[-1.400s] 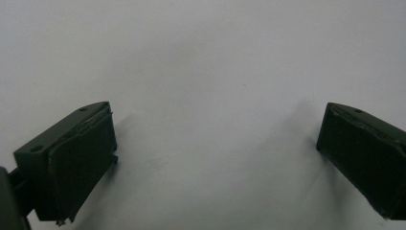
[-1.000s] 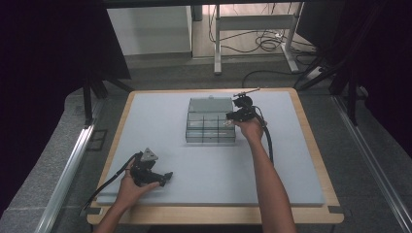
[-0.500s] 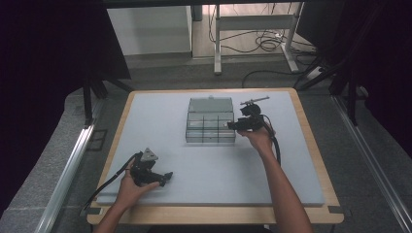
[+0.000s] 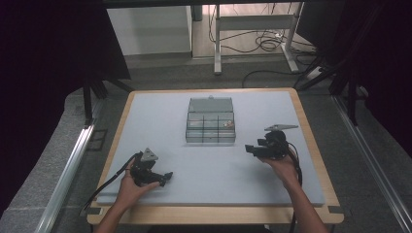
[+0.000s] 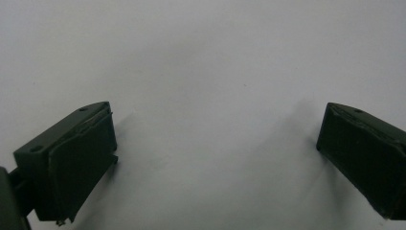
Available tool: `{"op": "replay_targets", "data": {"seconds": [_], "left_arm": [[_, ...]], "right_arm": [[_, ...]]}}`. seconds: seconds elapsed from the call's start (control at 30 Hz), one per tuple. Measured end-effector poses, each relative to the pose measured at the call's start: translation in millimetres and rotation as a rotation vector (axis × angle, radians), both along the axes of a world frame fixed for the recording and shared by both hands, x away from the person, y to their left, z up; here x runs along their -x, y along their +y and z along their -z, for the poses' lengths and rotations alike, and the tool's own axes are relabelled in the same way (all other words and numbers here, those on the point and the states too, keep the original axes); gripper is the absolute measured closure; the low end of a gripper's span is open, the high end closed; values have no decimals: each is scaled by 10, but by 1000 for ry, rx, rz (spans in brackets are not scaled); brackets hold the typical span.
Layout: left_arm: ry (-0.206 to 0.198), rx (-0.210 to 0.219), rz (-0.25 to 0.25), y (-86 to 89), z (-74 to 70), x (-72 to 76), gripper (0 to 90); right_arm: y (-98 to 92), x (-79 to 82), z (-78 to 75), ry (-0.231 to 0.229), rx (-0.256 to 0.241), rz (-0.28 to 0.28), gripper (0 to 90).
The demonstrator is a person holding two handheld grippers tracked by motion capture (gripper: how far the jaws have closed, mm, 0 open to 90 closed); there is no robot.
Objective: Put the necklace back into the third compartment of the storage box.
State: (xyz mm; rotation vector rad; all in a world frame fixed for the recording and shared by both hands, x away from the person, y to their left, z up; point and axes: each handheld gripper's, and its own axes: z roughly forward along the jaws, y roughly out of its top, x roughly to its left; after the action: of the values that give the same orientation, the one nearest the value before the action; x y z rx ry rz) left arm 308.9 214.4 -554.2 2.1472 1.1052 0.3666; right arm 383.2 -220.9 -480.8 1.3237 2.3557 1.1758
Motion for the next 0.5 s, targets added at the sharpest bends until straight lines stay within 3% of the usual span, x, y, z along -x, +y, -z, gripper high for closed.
{"op": "replay_targets", "data": {"seconds": [0.2, 0.5], "left_arm": [[0, 0, 0, 0, 0, -1, 0], [-1, 0, 0, 0, 1, 0, 0]], "right_arm": [[-149, 202, 130, 6, 12, -4, 314], [-130, 250, 149, 1, 38, -16, 293]]}}
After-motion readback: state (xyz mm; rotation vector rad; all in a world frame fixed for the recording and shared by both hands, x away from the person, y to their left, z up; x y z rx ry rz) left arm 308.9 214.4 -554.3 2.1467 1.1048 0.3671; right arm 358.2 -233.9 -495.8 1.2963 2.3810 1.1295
